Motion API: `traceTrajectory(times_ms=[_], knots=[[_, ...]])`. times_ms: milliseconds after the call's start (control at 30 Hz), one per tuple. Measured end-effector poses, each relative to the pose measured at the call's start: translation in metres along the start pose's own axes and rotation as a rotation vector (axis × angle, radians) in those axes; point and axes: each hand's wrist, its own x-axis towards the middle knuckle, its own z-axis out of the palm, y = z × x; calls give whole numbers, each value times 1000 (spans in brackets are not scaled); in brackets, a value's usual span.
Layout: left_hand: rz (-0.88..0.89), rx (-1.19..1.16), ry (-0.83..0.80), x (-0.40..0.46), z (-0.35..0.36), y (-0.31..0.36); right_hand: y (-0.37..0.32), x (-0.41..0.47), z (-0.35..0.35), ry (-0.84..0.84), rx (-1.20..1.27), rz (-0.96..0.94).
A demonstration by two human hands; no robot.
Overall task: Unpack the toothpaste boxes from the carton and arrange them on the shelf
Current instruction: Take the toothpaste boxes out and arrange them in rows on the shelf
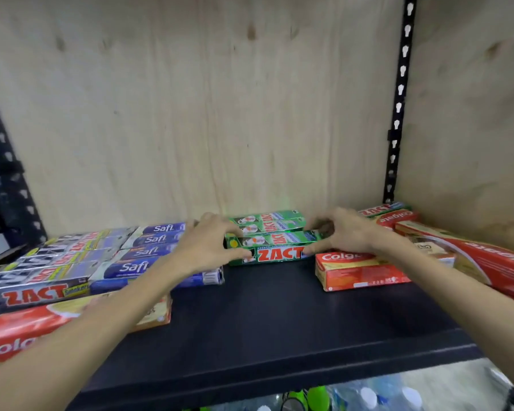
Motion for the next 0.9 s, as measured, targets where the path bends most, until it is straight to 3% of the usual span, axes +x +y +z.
traceTrajectory(times_ms=[167, 300, 467, 900], knots=[[-48, -136, 37, 4, 2, -3, 6, 13, 9, 53, 8, -39], [-93, -295, -66, 4, 1, -6, 7, 17, 17, 109, -17, -22], [-111, -311, -98, 1, 0, -7, 1, 16, 17, 131, -193, 86], [-121, -301, -99, -6, 5, -7, -11, 11, 14, 72, -155, 88]])
